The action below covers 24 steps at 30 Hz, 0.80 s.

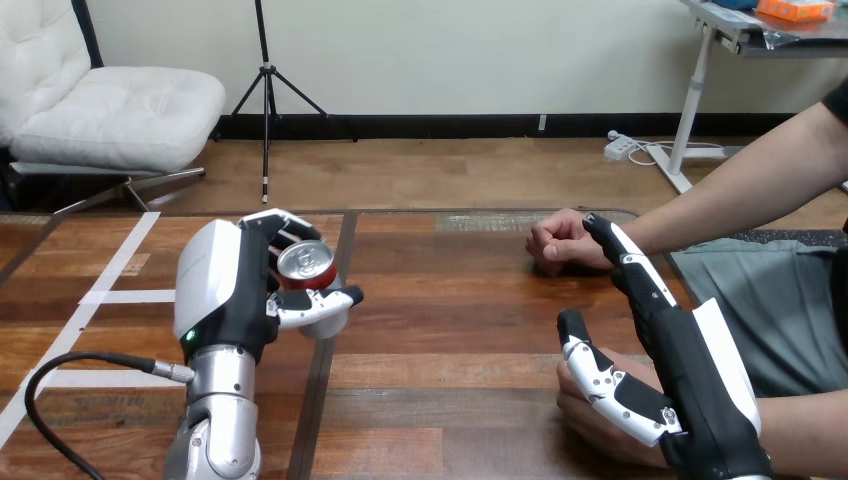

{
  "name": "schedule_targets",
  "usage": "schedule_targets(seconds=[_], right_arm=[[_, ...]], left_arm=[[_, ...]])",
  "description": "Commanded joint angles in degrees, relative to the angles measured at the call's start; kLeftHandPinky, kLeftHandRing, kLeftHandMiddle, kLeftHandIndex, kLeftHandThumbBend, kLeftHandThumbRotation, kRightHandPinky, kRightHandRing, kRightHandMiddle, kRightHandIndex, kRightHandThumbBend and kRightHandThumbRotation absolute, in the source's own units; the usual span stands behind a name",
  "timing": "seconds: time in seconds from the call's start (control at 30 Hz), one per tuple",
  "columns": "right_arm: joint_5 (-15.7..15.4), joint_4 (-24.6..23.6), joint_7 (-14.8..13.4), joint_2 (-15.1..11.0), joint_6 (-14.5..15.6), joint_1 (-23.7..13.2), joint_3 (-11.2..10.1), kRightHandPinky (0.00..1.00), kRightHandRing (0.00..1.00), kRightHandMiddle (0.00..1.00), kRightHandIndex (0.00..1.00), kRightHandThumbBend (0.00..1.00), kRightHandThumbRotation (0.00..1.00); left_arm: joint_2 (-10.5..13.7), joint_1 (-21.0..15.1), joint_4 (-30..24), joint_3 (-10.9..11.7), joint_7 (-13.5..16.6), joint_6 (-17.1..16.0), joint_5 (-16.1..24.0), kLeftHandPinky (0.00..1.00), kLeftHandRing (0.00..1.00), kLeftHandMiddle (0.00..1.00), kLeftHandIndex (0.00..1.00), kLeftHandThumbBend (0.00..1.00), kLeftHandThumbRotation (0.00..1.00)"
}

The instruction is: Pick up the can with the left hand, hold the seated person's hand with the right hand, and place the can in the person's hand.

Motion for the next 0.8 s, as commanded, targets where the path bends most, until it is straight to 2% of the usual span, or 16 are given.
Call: schedule_targets(seconds=[0.0,0.3,0.7,0.77], right_arm=[[0.55,-0.03,-0.76,0.42,-0.72,-3.49,0.37,1.00,1.00,0.97,0.94,0.17,0.17],[-0.72,0.22,-0.82,-0.18,-0.71,-4.03,0.18,1.00,1.00,0.97,0.94,0.17,0.18],[-2.79,0.20,-0.92,-1.53,-0.31,-4.88,-1.15,0.97,0.96,0.95,0.93,0.21,0.19],[-2.93,0.12,-0.74,-1.98,-0.42,-5.02,-1.58,0.96,0.95,0.95,0.94,0.23,0.19]], left_arm=[[0.76,-1.29,-5.73,-0.36,-0.43,-1.98,0.62,0.39,0.42,0.47,0.50,0.73,0.00],[0.34,0.07,-9.69,-0.89,-2.51,-1.58,0.96,0.39,0.42,0.47,0.50,0.73,0.00],[-0.37,0.67,-12.27,-2.27,-3.36,-2.50,2.06,0.36,0.41,0.47,0.49,0.74,0.00],[-0.42,0.61,-12.09,-2.54,-3.14,-3.50,1.97,0.36,0.41,0.47,0.49,0.75,0.00]])
